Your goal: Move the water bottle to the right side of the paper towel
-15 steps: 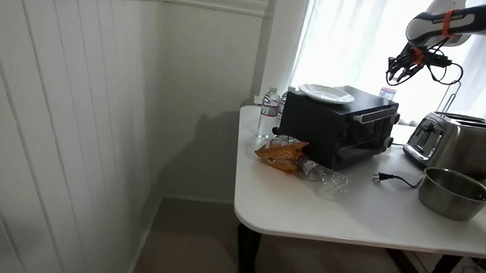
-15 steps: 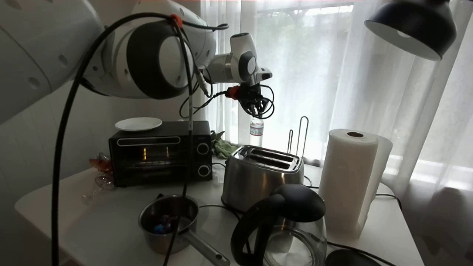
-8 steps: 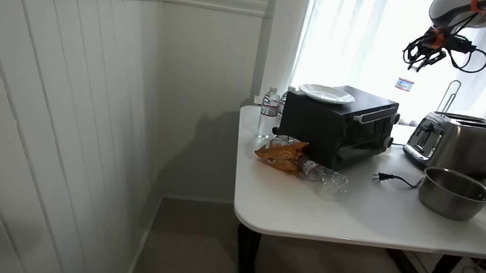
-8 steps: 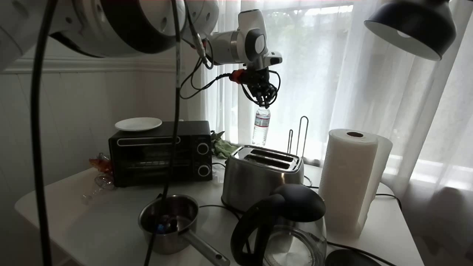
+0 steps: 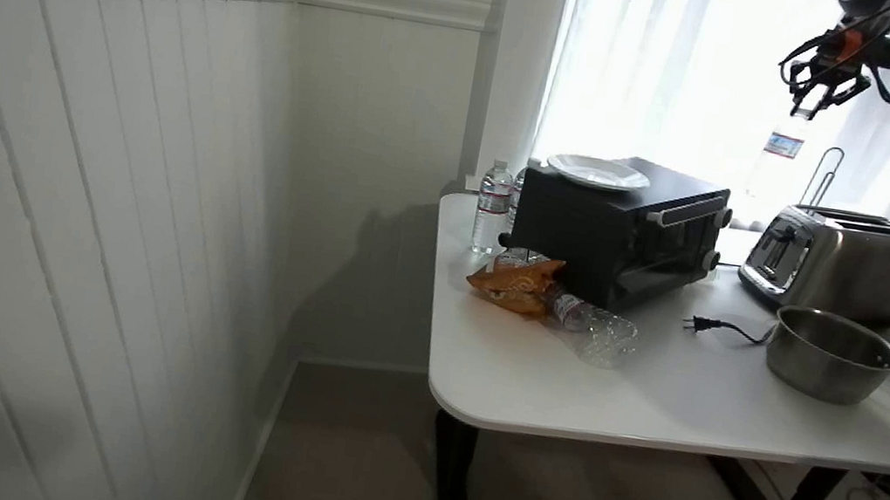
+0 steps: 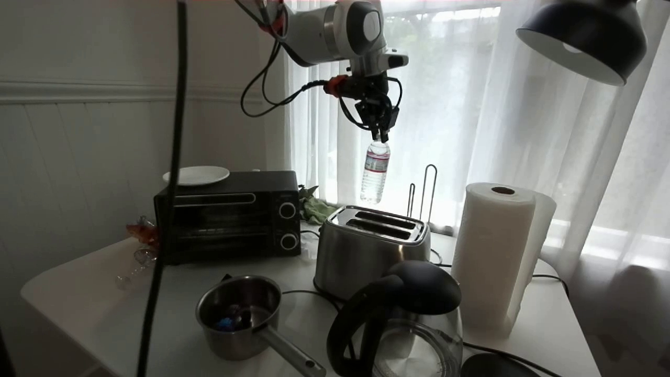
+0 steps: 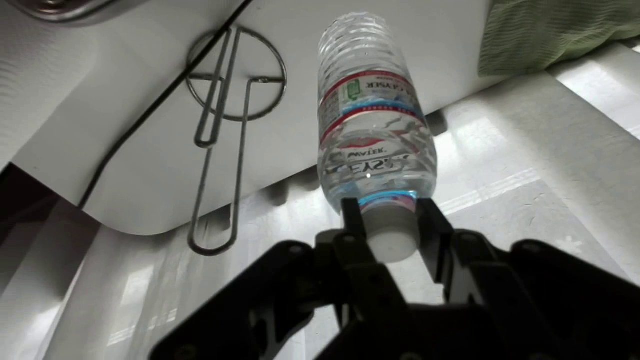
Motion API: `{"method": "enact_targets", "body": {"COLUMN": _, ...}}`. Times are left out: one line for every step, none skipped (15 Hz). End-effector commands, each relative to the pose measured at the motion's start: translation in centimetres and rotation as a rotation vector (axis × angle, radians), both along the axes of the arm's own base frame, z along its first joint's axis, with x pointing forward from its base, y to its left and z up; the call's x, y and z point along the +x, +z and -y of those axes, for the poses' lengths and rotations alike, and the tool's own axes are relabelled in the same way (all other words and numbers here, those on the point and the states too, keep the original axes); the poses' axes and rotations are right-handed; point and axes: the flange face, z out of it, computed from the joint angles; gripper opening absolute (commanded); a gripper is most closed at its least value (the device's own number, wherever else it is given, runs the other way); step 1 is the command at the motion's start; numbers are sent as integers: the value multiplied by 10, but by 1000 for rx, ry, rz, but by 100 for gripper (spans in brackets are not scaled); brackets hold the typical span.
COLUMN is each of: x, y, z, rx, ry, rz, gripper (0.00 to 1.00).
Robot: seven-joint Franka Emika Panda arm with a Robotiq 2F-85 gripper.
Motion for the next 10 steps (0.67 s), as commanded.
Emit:
{"method": "enact_targets", "body": {"x": -58, "y": 45, "z": 0, "rx": 12, "ry": -101, "rz": 14, "gripper": 8}}
{"method": "enact_targets", "body": {"x": -70, "y": 56, "z": 1, "rx": 24, "ry": -125, "rz": 21, "gripper": 8}}
{"method": "enact_targets", "body": {"x": -83, "y": 66, "z": 4, "rx": 31, "ry": -162, "rz": 26, "gripper": 8}}
{"method": "enact_targets", "body": {"x": -97, "y": 77, "z": 8, "rx": 37, "ry": -208, "rz": 27, "gripper": 8}}
{"method": "enact_targets", "body": {"x": -111, "y": 87, "z": 11, "rx": 41, "ry": -248, "rz": 23, "gripper": 8}}
{"method": "enact_targets", "body": {"x": -125, "y": 98, "z": 17, "rx": 38, "ry": -306, "rz": 25, "gripper": 8}}
{"method": "enact_targets", "body": {"x": -141, "y": 108, "z": 21, "rx": 49, "ry": -358, "rz": 23, "gripper": 8}}
{"method": "enact_targets", "body": {"x": -157, "y": 119, "z": 26, "rx": 58, "ry": -403, "rz": 19, "gripper": 8}}
{"method": "enact_targets", "body": {"x": -173, "y": 129, "z": 33, "rx": 65, "ry": -466, "rz": 25, "gripper": 8}}
{"method": "enact_targets", "body": {"x": -190, "y": 140, "z": 40, "rx": 63, "ry": -523, "rz": 28, "gripper": 8}}
